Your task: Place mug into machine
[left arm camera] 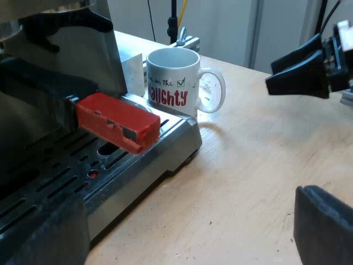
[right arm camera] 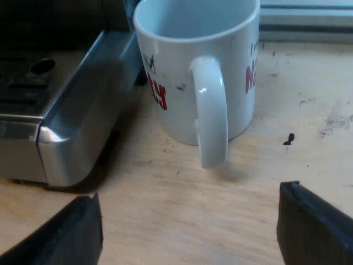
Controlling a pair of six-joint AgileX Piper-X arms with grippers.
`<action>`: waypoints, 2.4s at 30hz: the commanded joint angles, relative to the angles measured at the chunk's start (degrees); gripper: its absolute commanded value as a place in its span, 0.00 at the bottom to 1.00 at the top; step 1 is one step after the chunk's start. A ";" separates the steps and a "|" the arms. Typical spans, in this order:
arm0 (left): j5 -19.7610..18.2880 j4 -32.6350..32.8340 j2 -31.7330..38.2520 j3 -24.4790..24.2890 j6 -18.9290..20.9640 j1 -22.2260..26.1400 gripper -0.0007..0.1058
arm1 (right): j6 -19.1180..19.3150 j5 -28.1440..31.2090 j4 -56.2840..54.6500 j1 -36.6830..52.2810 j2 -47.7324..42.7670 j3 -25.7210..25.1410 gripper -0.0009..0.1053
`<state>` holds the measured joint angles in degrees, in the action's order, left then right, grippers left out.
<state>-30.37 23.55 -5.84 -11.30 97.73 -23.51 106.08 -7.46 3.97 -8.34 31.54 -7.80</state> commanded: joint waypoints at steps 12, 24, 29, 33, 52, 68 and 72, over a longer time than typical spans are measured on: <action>-0.70 -1.18 -0.03 -0.08 0.32 -0.30 0.73 | -2.21 -0.26 32.78 -0.08 37.91 -5.29 0.64; -0.70 -1.18 -0.03 -0.08 0.32 -0.30 0.73 | -2.34 -0.56 36.09 -0.08 52.42 -14.58 0.64; -0.70 -1.18 -0.03 -0.08 0.32 -0.30 0.73 | -3.44 -0.56 35.98 -0.08 53.88 -15.56 0.60; -0.70 -1.18 -0.03 -0.08 0.32 -0.30 0.73 | -3.44 -0.58 34.15 -0.25 53.88 -15.60 0.08; 7.35 -0.68 -0.03 0.82 0.11 -0.30 0.73 | 7.04 1.30 -2.18 -3.32 13.95 -15.60 0.01; 15.36 -0.77 -0.81 1.12 0.11 -0.30 0.73 | 5.97 -16.91 -26.47 -3.32 -10.68 -15.60 0.01; 18.37 -2.91 -4.09 2.49 0.11 -0.30 0.73 | 5.97 -17.35 -24.18 -3.32 -9.04 -15.60 0.01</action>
<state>-13.54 22.41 -8.69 -9.41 97.73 -23.51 111.67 -23.48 -24.79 -11.59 22.02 -22.61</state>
